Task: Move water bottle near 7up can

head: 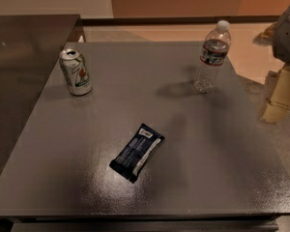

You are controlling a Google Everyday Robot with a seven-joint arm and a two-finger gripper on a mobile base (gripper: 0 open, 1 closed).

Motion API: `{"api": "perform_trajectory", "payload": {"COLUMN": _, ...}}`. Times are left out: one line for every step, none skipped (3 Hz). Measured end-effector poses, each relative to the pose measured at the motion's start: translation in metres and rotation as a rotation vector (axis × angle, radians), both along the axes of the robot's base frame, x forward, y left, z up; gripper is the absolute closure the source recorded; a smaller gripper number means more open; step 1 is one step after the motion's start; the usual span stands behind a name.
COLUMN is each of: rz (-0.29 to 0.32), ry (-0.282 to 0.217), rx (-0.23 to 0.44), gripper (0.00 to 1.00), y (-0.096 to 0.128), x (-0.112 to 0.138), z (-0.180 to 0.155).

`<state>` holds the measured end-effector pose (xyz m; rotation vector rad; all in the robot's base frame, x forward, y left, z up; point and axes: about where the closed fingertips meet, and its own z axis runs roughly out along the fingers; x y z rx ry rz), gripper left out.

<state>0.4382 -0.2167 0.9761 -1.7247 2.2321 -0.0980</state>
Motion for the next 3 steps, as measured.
{"api": "perform_trajectory", "payload": {"rz": -0.009, "ry": -0.015, "rx": 0.013, "gripper": 0.00, "y": 0.000, "x": 0.004, "z": 0.001}}
{"api": "perform_trajectory", "payload": {"rz": -0.010, "ry": -0.016, "rx": 0.014, "gripper": 0.00, "y": 0.000, "x": 0.005, "z": 0.001}}
{"api": "perform_trajectory", "payload": {"rz": -0.048, "ry": -0.045, "rx": 0.067, "gripper": 0.00, "y": -0.003, "x": 0.036, "z": -0.004}}
